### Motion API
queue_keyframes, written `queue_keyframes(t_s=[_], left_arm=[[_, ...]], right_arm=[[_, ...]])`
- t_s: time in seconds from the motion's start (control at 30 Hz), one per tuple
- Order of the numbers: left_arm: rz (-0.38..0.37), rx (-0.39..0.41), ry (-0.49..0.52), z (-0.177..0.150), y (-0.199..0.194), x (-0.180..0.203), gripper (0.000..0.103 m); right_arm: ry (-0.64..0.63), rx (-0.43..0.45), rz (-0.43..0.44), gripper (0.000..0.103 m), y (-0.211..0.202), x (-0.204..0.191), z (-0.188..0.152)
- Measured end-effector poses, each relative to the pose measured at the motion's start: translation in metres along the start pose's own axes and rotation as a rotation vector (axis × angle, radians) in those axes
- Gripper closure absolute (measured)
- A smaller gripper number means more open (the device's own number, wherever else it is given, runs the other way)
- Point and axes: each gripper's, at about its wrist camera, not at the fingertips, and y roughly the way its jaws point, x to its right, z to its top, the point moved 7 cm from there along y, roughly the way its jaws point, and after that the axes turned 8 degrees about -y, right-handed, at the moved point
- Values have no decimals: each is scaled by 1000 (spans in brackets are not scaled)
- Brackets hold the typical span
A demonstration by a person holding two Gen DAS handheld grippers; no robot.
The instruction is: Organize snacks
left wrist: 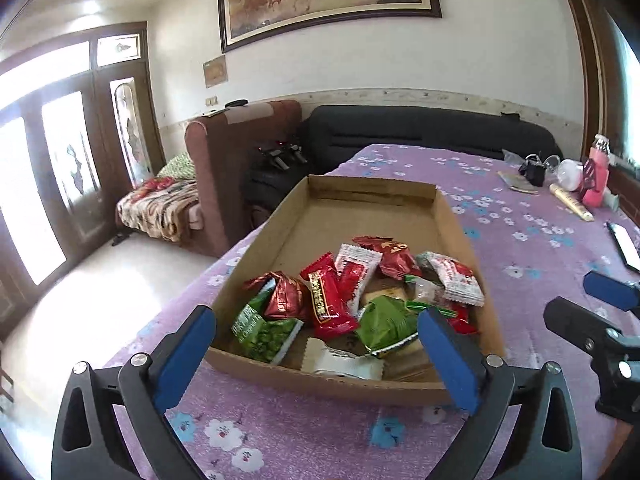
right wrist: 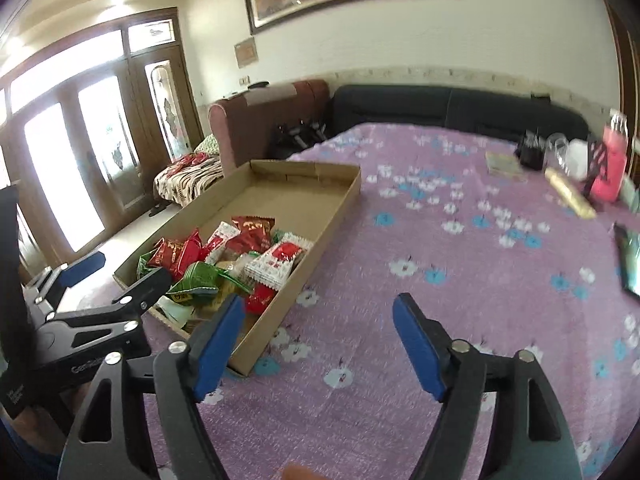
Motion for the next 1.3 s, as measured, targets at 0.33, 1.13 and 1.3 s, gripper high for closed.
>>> queue_keyframes(t_s=[0.33,1.13,1.3], left_arm=[[81,10,6,6,1,-4,1],[216,-72,-28,-2,21,-36,1],[222,-73,-30,-2,21,-37,1]], right_arm=[[-55,11,22,17,-3,-12,0],[-70,3,26,16,-2,-15,-1],[-72,3,27,16,-2,-15,-1]])
